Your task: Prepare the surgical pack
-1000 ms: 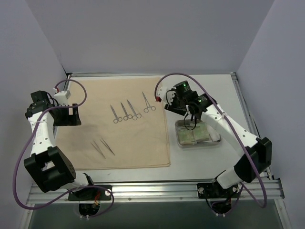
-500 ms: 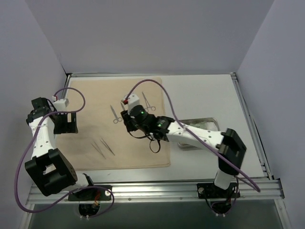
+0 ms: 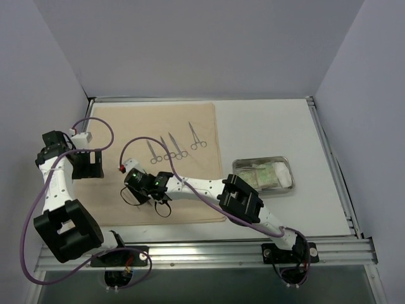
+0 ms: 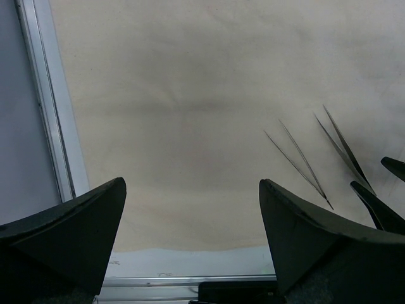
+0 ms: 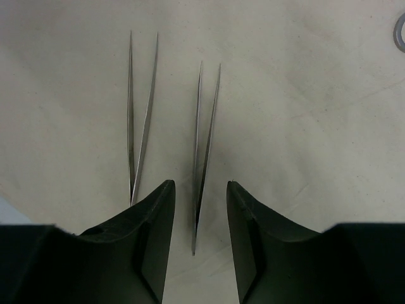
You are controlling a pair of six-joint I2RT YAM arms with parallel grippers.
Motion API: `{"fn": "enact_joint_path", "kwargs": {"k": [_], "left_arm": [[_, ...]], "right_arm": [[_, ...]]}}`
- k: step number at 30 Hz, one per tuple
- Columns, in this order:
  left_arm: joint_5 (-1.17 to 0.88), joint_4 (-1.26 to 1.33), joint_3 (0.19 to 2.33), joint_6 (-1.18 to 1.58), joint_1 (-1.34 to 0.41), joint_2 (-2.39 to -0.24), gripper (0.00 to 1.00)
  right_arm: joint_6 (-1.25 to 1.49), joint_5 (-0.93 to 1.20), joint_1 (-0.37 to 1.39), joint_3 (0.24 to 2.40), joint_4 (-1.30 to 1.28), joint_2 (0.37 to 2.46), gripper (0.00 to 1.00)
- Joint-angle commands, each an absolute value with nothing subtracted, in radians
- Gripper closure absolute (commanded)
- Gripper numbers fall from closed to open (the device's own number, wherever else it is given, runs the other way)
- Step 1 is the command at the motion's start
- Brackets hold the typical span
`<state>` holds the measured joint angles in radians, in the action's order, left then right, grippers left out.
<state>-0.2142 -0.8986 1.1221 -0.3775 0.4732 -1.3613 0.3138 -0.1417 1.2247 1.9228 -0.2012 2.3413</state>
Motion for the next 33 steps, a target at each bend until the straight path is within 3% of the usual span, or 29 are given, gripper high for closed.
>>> {"fn": "enact_joint_path", "kwargs": {"k": [1,11,12,13,16,26,33], "left_arm": [[-0.247,-0.873,1.120,-0.390,0.480,-1.336,0.04],[-0.259,-0.859,1.111,-0.402,0.480,-1.347,0.04],[-0.259,-0.859,1.109,-0.403,0.480,-1.348,0.05],[-0.259,-0.858,1.109,-0.405,0.480,-1.348,0.05],[-0.259,-0.856,1.108,-0.405,0.480,-1.350,0.04],[-0.278,-0.862,1.120,-0.407,0.480,-1.348,0.05],[-0.310,-0.873,1.146,-0.410,0.480,-1.351,0.05]], "right_arm": [[0.322,-0.172,1.221,1.976,-0.256,2.348,0.66],[0.331,-0.092,1.218,1.979,-0.229,2.445,0.69],[0.330,-0.095,1.218,1.982,-0.233,2.448,0.72],[0.325,-0.098,1.216,1.989,-0.248,2.450,0.83],[0.311,-0.103,1.216,2.022,-0.278,2.442,0.99],[0.155,-0.149,1.177,2.011,-0.322,2.195,1.00],[-0.260,-0.135,0.965,1.623,-0.371,1.826,1.00]]}}
